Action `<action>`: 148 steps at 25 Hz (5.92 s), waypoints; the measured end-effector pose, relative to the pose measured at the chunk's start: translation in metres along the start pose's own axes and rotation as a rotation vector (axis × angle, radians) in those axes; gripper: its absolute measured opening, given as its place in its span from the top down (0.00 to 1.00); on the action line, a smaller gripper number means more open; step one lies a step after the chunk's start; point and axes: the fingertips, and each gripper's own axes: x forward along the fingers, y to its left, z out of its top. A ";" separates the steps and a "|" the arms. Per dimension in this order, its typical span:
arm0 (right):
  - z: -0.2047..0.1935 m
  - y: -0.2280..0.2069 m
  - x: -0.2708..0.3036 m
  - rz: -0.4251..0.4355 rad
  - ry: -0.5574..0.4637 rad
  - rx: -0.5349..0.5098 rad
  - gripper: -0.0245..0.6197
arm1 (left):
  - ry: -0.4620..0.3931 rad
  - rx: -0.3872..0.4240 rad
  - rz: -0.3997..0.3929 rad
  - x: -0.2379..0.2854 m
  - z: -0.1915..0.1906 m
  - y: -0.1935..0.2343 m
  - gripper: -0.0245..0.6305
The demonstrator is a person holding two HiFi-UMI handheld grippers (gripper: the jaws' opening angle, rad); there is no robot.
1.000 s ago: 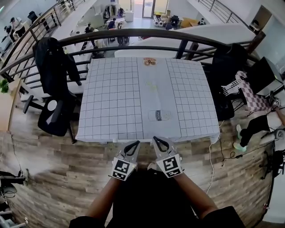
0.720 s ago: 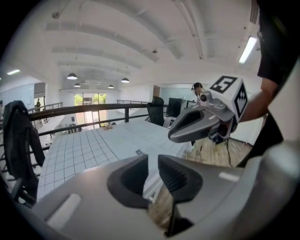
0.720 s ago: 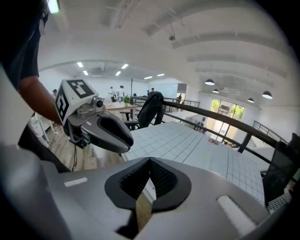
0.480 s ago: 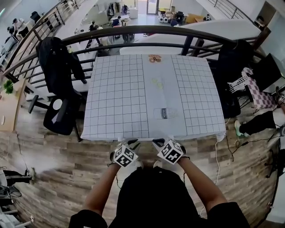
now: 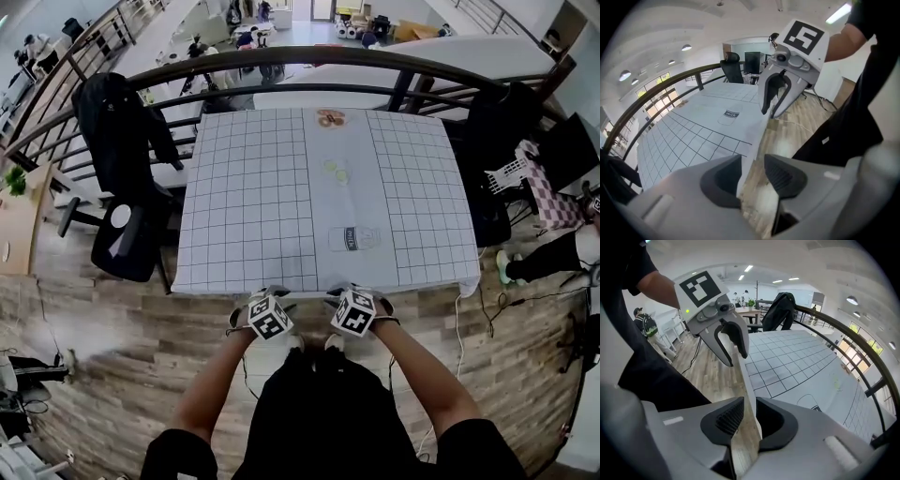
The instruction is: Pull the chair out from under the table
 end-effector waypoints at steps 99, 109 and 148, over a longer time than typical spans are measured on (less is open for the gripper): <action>-0.076 0.093 0.114 0.141 0.297 -0.258 0.85 | 0.295 0.232 -0.205 0.114 -0.060 -0.100 0.83; -0.086 0.135 0.110 0.152 0.307 -0.230 0.85 | 0.288 0.219 -0.225 0.106 -0.074 -0.140 0.82; -0.121 0.259 0.097 0.179 0.299 -0.207 0.83 | 0.308 0.233 -0.157 0.083 -0.118 -0.261 0.83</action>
